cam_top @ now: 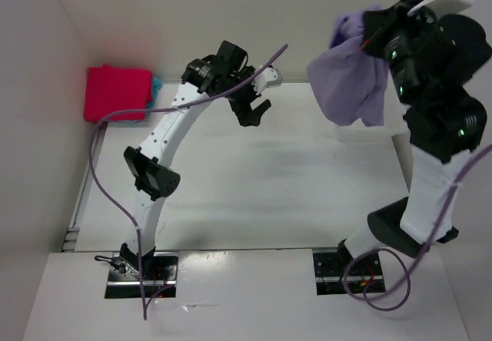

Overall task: Fold and stack the t-shirts
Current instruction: Move the tshirt to the center of the board

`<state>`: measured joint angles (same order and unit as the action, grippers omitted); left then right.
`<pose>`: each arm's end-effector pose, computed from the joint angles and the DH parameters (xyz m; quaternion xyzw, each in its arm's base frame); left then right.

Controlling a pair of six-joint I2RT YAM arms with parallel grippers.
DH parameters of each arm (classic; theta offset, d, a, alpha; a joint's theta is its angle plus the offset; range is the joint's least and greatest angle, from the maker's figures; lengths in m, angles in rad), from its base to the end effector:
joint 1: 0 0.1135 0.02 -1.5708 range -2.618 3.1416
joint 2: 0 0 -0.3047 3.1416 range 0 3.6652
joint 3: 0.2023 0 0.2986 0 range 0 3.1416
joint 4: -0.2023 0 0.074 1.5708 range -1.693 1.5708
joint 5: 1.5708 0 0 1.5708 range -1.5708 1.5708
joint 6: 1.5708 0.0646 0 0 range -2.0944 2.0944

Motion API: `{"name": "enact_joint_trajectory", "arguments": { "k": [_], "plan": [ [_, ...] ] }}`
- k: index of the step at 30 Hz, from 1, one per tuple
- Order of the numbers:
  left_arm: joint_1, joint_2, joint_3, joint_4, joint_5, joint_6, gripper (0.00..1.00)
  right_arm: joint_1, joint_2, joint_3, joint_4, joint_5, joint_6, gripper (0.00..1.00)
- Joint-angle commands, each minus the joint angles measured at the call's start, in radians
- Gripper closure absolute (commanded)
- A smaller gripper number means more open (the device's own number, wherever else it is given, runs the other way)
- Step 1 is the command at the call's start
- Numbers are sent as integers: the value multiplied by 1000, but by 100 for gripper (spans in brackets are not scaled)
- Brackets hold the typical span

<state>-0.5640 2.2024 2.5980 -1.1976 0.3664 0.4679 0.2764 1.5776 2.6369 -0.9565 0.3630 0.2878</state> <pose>0.4441 -0.3083 0.4310 0.5091 0.7591 -0.1864 0.3602 0.2435 0.0452 0.7164 0.1378 0.6581 0.0872 0.7351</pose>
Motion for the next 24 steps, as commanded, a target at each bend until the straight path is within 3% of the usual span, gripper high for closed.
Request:
{"name": "enact_joint_trajectory", "arguments": {
  "k": [1, 8, 10, 11, 12, 15, 17, 21, 24],
  "plan": [
    [62, -111, -62, 32, -40, -14, 0, 256, 16, 61, 59, -122, -139, 100],
    [265, -357, -313, 122, -20, -14, 0, 287, 38, -130, 50, -211, 16, 99],
    [337, -467, -476, 192, -39, -14, 0, 287, 48, -285, 99, -165, 103, 80],
    [351, -534, -531, 214, -67, 15, 0, 287, 48, -396, 116, -174, 117, 47],
    [360, -562, -638, 254, -152, 34, 0, 277, 76, -441, 133, -218, 135, 38],
    [369, -628, -745, 282, -289, 69, 0, 277, 113, -552, 154, -219, 172, 11],
    [383, -644, -768, 282, -262, 58, 0, 277, 113, -610, 154, -193, 182, 1],
    [377, -682, -826, 219, -124, 113, 0, 277, 10, -779, 190, -158, 206, 2],
    [270, -693, -921, 147, -87, 175, 0, 277, -77, -977, 180, -145, 260, 9]
  ]
}}
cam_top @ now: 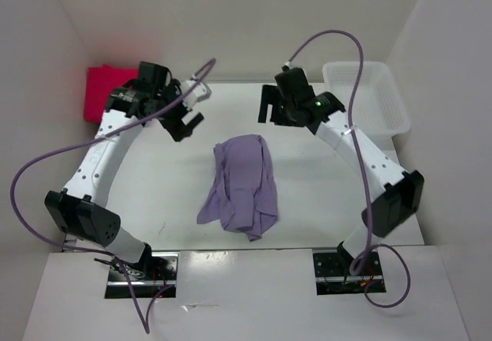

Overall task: Fold and stack the t-shirts
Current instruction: Move the tshirt to the center of the board, then flatten out the tshirt

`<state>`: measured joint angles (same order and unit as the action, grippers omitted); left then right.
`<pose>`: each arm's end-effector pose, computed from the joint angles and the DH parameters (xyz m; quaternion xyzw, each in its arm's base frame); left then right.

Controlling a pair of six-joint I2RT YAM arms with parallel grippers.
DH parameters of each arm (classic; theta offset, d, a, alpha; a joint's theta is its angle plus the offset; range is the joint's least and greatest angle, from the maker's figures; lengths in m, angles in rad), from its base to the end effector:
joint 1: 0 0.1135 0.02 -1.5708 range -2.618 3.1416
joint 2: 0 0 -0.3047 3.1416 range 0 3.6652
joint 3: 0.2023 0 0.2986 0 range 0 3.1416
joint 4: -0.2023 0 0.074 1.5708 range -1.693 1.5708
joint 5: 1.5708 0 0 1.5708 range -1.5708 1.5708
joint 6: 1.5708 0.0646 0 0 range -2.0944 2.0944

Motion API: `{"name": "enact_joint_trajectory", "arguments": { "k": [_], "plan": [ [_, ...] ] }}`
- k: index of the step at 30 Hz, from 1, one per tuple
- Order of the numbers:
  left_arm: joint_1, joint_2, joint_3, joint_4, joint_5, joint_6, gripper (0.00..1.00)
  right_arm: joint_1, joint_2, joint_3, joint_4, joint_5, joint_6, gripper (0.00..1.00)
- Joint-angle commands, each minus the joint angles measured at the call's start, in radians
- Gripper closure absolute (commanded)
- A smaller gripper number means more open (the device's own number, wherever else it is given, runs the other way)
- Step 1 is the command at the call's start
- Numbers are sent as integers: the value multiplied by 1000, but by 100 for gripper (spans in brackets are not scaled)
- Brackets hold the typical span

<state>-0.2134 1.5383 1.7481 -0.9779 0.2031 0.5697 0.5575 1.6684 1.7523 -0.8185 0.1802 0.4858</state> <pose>0.3710 -0.0937 0.4423 0.3861 0.8314 -0.0230 0.3990 0.3780 0.2220 0.4088 0.0039 0.9109 0.1302 0.3916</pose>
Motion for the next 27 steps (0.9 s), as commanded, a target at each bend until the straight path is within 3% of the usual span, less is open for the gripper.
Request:
{"name": "enact_joint_trajectory", "arguments": {
  "k": [1, 4, 9, 14, 22, 24, 25, 27],
  "plan": [
    [-142, -29, -105, -73, 76, 73, 0, -4, -189, -216, 42, 24, 82, 14],
    [-231, -18, -252, -24, 56, 32, 0, 10, -281, -470, 79, -16, 184, 29],
    [-340, 8, -379, 51, 93, -36, 0, 93, -340, -759, 142, -99, 411, 31],
    [-428, 82, -485, 154, 117, -119, 0, 225, -244, -853, 218, -152, 533, 31],
    [-428, 164, -558, 346, 120, -177, 0, 234, -96, -887, 301, -188, 553, 31],
    [-428, 198, -578, 370, 142, -177, 0, 234, -87, -887, 302, -197, 553, 45],
    [-428, 207, -578, 380, 151, -177, 0, 234, -87, -887, 302, -197, 553, 67],
    [-428, 217, -591, 407, 160, -168, 0, 234, -87, -887, 288, -186, 553, 86]
  ]
}}
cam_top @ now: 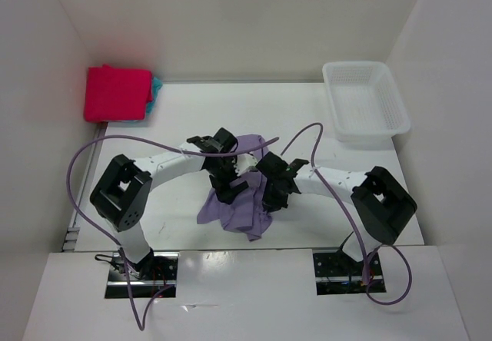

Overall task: Fold and stack the t-shirts
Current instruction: Flatten out the tshirt

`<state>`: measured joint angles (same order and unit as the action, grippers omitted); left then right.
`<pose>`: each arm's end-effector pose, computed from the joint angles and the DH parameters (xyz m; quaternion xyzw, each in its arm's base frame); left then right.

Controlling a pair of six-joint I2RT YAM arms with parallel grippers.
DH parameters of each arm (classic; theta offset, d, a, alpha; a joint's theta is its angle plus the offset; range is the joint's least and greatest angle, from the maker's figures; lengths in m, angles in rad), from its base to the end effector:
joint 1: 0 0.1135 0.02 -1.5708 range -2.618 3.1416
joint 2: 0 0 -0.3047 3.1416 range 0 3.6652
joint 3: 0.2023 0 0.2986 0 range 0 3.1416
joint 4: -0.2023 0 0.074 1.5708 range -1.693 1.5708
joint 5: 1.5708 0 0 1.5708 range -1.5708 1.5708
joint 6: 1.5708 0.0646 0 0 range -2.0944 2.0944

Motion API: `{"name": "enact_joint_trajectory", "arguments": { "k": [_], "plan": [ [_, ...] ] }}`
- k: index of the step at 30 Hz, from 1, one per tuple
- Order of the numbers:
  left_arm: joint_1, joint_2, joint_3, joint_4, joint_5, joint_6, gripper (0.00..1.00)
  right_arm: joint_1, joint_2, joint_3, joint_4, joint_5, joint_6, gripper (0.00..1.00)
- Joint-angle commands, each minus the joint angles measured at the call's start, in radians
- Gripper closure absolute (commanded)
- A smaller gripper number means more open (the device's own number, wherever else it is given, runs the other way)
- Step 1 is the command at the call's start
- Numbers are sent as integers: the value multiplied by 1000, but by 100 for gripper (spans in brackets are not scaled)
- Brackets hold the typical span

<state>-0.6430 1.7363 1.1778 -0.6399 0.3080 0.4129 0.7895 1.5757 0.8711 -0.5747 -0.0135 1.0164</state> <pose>0.3079 -0.2551 0.1836 0.5137 0.8246 -0.1707 0.1644 0.2269 0.2300 0.1417 0.1110 0.9831 0.1182 0.0847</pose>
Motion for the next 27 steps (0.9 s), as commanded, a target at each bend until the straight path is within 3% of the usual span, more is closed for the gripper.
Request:
{"name": "enact_joint_trajectory", "arguments": {
  "k": [1, 2, 5, 6, 7, 11, 16, 19, 27],
  "plan": [
    [2, 19, -32, 78, 56, -11, 0, 2, -6, -6, 23, 24, 22, 93],
    [2, 44, -32, 78, 66, 3, 4, 2, -6, 3, 9, 35, 22, 100],
    [2, 84, -23, 51, 57, 3, 61, 2, -43, 45, -65, 92, 22, 100],
    [2, 95, -12, 42, 48, 15, 93, -12, -57, 58, -88, 125, 8, 100],
    [14, 86, -12, 28, 37, 15, 100, -25, -89, 90, -132, 138, -8, 100],
    [112, -26, 14, -10, -71, 47, 100, -169, -228, 163, -217, 173, -90, 100],
    [334, -239, 109, -43, -268, 159, 100, -428, -436, 265, -252, 136, -267, 100],
    [429, -309, 199, -66, -291, 193, 100, -470, -482, 345, -296, 136, -317, 100],
    [549, -331, 434, -66, -444, 263, 100, -498, -461, 628, -401, 251, -410, 100]
  ]
}}
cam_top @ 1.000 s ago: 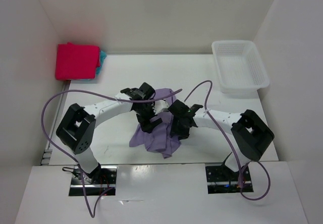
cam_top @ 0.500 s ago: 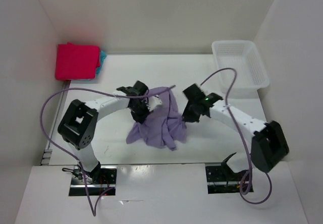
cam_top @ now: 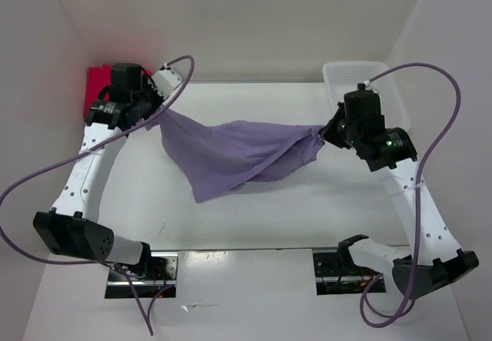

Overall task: Fold and stack the t-shirts
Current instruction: Flatten out the tshirt

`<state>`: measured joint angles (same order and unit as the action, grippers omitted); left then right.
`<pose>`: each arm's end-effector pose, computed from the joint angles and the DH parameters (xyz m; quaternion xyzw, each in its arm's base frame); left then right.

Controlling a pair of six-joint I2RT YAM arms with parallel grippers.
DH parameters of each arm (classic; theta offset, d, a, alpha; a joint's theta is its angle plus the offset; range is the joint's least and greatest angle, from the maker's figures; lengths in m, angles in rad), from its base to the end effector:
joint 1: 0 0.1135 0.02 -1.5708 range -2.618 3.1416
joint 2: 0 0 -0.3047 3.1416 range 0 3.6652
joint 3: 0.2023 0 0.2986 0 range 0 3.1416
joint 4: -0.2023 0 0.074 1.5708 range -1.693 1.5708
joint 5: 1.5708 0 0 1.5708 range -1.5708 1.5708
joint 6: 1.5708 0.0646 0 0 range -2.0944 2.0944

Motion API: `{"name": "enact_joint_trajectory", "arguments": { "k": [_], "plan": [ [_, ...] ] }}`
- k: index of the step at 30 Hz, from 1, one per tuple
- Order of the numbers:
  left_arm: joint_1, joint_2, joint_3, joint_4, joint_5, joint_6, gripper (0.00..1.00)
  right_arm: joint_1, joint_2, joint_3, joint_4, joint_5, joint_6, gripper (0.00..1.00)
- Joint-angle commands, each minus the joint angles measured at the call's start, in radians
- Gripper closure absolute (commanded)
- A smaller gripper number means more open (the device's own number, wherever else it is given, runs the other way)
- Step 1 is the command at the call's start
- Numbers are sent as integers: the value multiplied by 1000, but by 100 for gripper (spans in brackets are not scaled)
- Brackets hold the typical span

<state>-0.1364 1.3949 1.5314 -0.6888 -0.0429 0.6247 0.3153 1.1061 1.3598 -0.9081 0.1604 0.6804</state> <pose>0.3632 -0.0471 0.4401 0.3145 0.8143 0.1360 0.4684 0.2512 0.0711 0.4335 0.1971 0.8727 0.1474 0.4217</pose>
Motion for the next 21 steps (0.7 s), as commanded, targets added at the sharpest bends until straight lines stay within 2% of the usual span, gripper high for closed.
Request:
{"name": "enact_joint_trajectory", "arguments": {
  "k": [1, 6, 8, 11, 12, 16, 19, 21],
  "plan": [
    [60, 10, 108, -17, -104, 73, 100, -39, 18, 180, -77, 77, -88, 100],
    [155, 32, 291, -6, -141, 113, 100, -78, 40, 450, -116, 77, -182, 100],
    [188, 42, 425, -31, -111, 87, 100, -78, 40, 527, -117, 13, -209, 100],
    [221, 87, 565, -69, -40, 29, 100, -78, 31, 552, -89, -74, -300, 100],
    [230, 98, 657, -96, 4, 17, 100, -78, 20, 552, -80, -99, -309, 100],
    [251, 157, 884, -176, 86, -28, 100, -78, -12, 532, -42, -90, -335, 100],
    [251, 202, 976, -221, 113, -28, 100, -78, -32, 532, 4, -81, -335, 100],
    [251, 231, 977, -221, 136, -28, 100, -78, -12, 521, 25, -56, -335, 100]
  ]
}}
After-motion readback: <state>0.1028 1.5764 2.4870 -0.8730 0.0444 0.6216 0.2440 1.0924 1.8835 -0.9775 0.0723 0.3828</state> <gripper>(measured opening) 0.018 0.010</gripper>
